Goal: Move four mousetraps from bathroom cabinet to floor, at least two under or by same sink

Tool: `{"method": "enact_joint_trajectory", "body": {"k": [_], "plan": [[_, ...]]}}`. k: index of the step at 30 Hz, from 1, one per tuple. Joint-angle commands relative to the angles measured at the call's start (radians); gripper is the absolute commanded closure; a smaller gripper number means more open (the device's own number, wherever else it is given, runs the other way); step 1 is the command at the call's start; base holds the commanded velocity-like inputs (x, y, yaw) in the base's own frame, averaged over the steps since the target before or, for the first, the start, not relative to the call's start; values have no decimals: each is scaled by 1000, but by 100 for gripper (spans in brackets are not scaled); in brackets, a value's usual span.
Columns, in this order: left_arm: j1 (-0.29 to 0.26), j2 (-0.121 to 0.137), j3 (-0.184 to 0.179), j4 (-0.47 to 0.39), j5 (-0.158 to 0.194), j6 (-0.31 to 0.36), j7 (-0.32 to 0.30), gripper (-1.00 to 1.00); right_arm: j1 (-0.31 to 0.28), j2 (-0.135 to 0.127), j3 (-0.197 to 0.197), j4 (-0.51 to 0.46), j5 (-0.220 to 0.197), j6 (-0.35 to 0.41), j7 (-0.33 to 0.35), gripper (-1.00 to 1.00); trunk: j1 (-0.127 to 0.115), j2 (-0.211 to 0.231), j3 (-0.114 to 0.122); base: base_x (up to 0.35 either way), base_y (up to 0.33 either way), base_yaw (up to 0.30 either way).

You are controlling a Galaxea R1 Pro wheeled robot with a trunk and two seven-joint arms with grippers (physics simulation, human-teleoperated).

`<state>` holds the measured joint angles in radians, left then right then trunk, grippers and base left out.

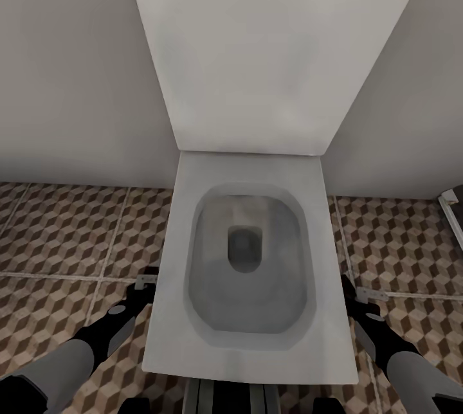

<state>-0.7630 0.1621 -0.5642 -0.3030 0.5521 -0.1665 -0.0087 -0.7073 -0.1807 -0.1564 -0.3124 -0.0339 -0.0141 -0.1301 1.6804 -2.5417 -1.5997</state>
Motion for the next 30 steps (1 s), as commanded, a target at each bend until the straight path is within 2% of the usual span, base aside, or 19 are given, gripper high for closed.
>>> {"method": "enact_joint_trajectory", "body": {"k": [1,11,12,30], "plan": [[-1,1,-8,1,8,-4,0,100,0,7,15,16,-20,-1,3,100,0,0,-1,0,0,0],[-1,1,-8,1,8,-4,0,100,0,6,14,16,-20,-1,3,100,0,0,-1,0,0,0],[-1,1,-8,1,8,-4,0,100,0,6,14,16,-20,-1,3,-100,0,0,-1,0,0,0],[-1,0,-8,1,7,-1,0,100,0,6,14,16,-21,-1,3,-100,0,0,-1,0,0,0]]}}
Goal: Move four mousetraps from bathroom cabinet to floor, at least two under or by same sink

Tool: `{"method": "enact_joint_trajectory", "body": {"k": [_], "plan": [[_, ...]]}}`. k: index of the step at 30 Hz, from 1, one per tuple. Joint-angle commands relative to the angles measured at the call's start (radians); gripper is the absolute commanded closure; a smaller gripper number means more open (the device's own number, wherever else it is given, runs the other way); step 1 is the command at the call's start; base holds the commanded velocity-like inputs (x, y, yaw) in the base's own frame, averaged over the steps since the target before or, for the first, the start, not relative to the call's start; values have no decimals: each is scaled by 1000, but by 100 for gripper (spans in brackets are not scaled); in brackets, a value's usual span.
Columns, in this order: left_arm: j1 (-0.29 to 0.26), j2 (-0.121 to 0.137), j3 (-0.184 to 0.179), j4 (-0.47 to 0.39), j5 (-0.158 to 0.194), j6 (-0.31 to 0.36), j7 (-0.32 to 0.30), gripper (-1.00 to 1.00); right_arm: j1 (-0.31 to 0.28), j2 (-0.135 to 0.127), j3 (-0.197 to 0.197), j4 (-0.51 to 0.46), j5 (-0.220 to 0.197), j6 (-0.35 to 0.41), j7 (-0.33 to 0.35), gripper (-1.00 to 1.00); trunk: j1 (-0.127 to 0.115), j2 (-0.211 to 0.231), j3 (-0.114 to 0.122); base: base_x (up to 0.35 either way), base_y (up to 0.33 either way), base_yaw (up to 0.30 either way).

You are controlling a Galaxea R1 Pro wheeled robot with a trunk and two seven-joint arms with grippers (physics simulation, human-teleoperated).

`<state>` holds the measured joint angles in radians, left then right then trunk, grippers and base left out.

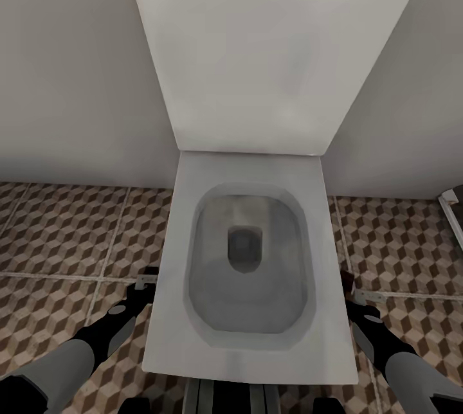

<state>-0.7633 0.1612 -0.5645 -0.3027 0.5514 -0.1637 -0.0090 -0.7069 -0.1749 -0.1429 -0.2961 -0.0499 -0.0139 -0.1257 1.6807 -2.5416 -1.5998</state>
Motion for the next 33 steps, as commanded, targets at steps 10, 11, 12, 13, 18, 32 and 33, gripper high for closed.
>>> {"method": "enact_joint_trajectory", "body": {"k": [10,11,12,13,18,32,33], "plan": [[-1,1,-8,0,7,-2,0,100,0,0,0,0,-4,-1,-1,-100,0,0,0,0,0,0],[-1,1,-8,0,8,-2,0,100,0,0,0,0,-4,-1,-1,-100,0,0,0,0,0,0],[-1,1,-8,0,8,-1,0,100,0,0,0,0,-4,-1,-1,-100,0,0,0,0,0,0],[-1,1,-8,0,8,-1,0,100,0,0,0,0,-4,-1,-2,-100,0,0,0,0,0,0],[-1,1,-8,0,8,-1,0,100,0,-1,0,0,-5,-1,-1,-100,0,0,0,0,0,0],[-17,0,-7,2,10,2,1,100,0,0,0,0,-1,-1,-2,-100,0,0,0,0,0,0],[-17,0,-7,2,10,2,1,100,0,0,0,0,-1,-1,-2,-100,0,0,0,0,0,0]]}}
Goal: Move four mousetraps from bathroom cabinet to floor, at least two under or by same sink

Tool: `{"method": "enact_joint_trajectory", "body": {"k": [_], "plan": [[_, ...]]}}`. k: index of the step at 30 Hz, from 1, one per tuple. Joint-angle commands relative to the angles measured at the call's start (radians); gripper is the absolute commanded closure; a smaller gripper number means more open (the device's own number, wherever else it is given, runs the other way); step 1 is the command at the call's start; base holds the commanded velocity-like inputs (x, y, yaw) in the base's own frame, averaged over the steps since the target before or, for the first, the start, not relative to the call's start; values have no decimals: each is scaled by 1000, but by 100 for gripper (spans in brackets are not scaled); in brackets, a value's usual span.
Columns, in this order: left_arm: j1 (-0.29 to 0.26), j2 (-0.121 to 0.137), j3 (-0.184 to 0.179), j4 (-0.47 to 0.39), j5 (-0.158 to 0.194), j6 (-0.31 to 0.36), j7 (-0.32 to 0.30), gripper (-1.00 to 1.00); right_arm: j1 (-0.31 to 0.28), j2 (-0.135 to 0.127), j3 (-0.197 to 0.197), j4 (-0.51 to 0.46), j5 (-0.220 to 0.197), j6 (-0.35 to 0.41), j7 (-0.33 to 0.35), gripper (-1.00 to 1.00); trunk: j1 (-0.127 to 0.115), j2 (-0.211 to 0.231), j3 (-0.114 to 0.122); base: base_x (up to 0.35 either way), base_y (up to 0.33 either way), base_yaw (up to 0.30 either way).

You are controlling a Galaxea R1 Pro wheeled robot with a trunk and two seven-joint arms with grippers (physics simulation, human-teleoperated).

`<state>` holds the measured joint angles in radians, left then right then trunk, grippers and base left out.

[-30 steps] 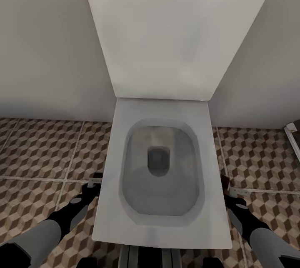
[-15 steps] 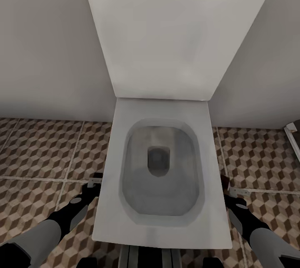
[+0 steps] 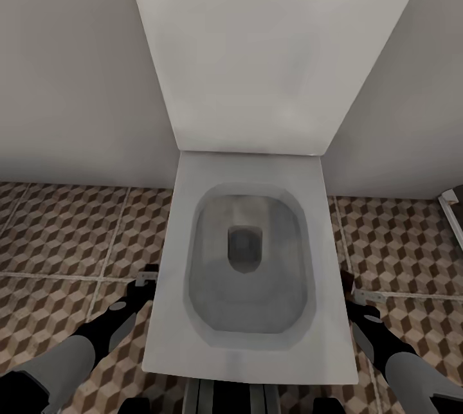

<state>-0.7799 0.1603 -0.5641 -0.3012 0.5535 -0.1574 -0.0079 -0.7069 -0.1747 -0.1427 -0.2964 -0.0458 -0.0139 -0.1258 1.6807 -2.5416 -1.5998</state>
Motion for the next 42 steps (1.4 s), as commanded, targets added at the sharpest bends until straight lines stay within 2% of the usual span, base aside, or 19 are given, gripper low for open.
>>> {"method": "enact_joint_trajectory", "body": {"k": [1,15,16,42], "plan": [[-1,0,-8,0,8,-4,0,100,0,0,0,0,-5,-1,-2,-100,0,0,0,0,0,0],[-2,-3,-8,5,8,-4,-1,100,0,0,0,0,-5,-1,-2,-100,0,0,0,0,0,0],[-2,-4,-8,6,8,-4,-1,-100,0,0,0,0,-5,-1,-2,-100,0,0,0,0,0,0],[-2,-9,-8,7,8,-4,-1,-100,0,0,0,0,-5,-3,-2,-100,0,0,0,0,0,0]]}}
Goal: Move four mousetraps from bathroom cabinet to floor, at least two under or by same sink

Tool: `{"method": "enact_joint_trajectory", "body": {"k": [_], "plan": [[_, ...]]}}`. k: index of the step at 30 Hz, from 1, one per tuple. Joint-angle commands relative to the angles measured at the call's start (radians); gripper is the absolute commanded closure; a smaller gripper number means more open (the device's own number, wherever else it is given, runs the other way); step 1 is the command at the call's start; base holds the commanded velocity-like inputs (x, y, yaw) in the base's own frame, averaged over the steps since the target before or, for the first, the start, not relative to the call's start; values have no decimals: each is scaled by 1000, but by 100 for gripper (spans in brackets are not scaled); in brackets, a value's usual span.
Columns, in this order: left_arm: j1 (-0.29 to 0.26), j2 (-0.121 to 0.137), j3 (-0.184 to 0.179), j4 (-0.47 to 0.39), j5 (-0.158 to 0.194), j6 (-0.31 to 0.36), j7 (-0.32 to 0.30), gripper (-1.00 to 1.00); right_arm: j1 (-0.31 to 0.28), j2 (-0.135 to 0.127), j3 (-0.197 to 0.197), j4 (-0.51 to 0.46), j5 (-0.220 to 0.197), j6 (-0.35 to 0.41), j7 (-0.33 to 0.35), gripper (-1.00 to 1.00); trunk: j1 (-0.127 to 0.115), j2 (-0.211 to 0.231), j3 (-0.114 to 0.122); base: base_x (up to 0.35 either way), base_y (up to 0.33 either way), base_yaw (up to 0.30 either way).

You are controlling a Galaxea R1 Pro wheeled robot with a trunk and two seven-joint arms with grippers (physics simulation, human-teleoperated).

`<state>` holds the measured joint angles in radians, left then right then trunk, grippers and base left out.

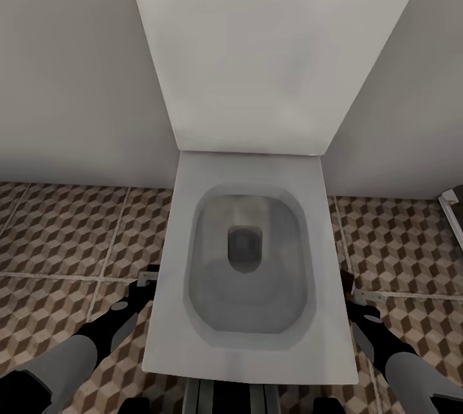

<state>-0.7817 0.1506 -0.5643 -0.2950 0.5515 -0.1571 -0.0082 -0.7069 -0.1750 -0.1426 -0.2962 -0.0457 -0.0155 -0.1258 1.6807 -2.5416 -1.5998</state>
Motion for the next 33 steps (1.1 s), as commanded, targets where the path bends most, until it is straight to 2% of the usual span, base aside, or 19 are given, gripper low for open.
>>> {"method": "enact_joint_trajectory", "body": {"k": [1,25,33], "plan": [[-1,1,-8,1,11,-4,-1,-100,0,0,0,0,-5,-2,-2,-100,0,0,0,0,0,0],[-1,-1,-12,-24,1,-29,5,-100,0,0,0,-1,-2,-9,-2,-100,0,0,0,-1,0,0],[-1,-1,-11,-26,3,-33,24,-100,0,0,0,-1,-1,-10,-2,-100,0,0,0,-165,0,0]]}}
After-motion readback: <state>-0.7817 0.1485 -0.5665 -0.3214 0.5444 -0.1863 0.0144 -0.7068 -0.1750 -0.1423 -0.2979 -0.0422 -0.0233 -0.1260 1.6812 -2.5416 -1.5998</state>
